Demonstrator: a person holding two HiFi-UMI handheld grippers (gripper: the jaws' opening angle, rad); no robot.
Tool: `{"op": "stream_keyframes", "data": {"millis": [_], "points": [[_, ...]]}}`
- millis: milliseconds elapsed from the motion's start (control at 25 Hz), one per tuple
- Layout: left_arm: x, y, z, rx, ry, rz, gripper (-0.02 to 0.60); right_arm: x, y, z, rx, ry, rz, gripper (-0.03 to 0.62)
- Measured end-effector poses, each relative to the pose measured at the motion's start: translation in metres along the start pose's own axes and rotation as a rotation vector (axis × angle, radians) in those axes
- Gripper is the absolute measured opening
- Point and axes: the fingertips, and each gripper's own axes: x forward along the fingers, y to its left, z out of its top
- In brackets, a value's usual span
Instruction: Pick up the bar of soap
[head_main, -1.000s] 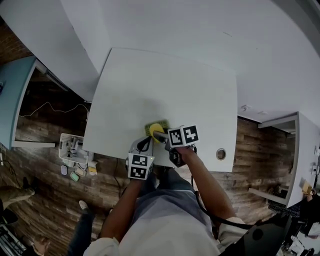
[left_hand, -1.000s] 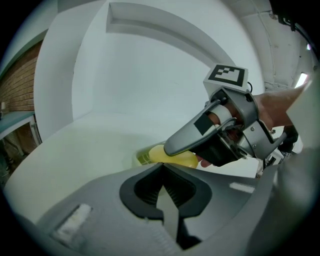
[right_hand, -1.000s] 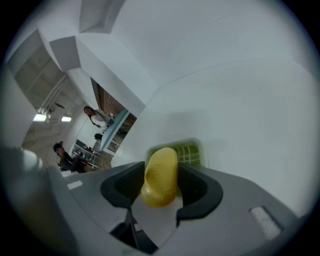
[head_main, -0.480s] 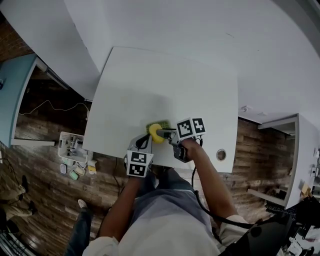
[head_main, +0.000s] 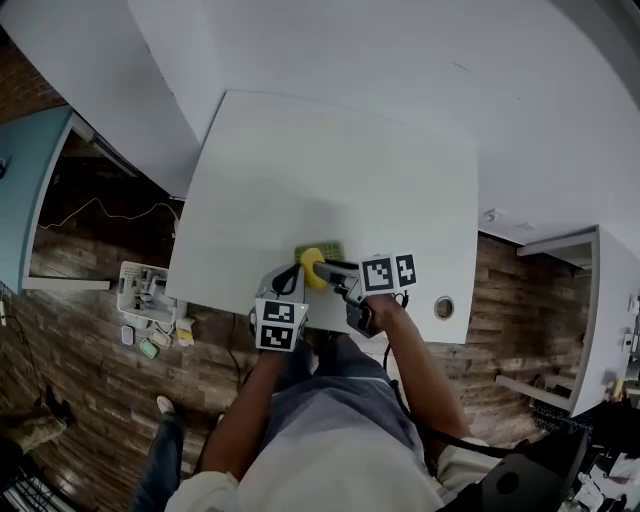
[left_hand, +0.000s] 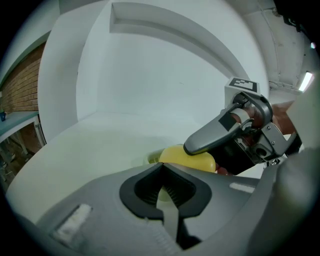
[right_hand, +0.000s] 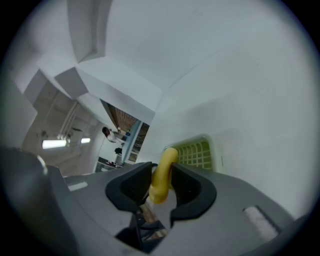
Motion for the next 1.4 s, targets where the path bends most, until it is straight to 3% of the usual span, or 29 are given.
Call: {"op": "stream_keyframes", "data": {"millis": [120,280,440,680,1040,1400], "points": [[0.003,0.000,0.001,-0.006,0.000,0.000,-0.002,0.001,-0.004,-0.006,0.094,0.007,0.031,0.114],[0.006,-0.001,0.003,-0.001,0.002,0.002,-0.002,0.006,-0.009,-0.011,-0.077,0.057,-0.154,0.170],[0.005,-0.003,0.002,-0.001,0.003,0.004,-0.002,0.010,-0.008,-0.006,0.037,0.028,-0.117,0.124],[0.008,-0.004,0.003,-0.012,0.000,0.013,-0.002,0.010,-0.007,-0.005,0.041,-0.003,-0.106,0.117],[0.006,-0.005,0.005,-0.040,-0.021,0.008,0.002,0.002,0.002,-0.008,-0.124,-0.114,-0.201,0.117],[0.000,-0.014,0.022,-0.043,-0.056,-0.010,0.002,-0.007,0.007,-0.012,-0.132,-0.153,-0.187,0.117]]}}
